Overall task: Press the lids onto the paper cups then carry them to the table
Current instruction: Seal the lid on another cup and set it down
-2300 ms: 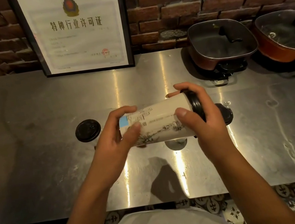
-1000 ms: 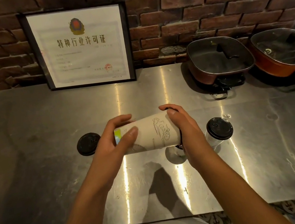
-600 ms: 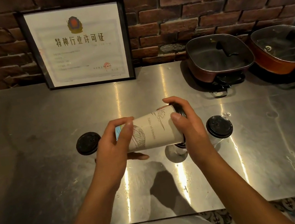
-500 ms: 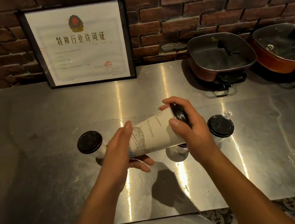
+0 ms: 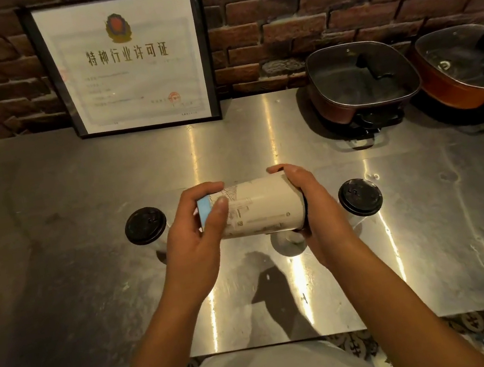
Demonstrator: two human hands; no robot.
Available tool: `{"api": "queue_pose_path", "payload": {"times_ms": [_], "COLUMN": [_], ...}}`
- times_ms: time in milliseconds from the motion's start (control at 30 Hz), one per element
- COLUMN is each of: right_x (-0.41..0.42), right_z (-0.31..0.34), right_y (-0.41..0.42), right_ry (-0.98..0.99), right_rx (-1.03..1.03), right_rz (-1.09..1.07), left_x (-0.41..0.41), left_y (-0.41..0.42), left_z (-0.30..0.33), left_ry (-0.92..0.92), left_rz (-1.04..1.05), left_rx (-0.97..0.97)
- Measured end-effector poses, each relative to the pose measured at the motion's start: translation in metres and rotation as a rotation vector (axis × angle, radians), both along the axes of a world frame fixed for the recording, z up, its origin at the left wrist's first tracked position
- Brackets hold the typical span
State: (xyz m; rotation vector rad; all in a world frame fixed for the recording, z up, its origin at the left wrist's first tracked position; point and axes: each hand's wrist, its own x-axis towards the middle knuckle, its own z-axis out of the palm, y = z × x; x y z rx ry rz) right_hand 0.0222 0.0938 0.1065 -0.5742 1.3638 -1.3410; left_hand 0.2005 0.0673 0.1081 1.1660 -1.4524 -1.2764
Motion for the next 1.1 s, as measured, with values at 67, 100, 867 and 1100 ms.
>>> {"api": "queue_pose_path", "payload": {"times_ms": [67,100,867,1100], "right_x": [0.001,0.000,0.001,-0.015], "right_z": [-0.006,-0.008,-0.018,-0.028], "right_y": [0.005,0.007,0.014,0.010], "right_ry": [0.232,0.343,0.358,0.600], "right_rx": [-0.245,-0.342,-0.266,-0.109], "right_rz": [0.041,0.082,0.372,0.337], "left_x": [-0.004,-0.004,0.007,0.035], "left_y": [0.002,0.001,-0.006,-0.021], "left_z": [-0.002,-0.005,-0.030,-0.056], "left_ry": [0.075,0.112,0.352,-0.491], "left_rz": [0.049,0.059,0.230,0.045], "left_rx": [0.197,0.307,0.491,0.165]}}
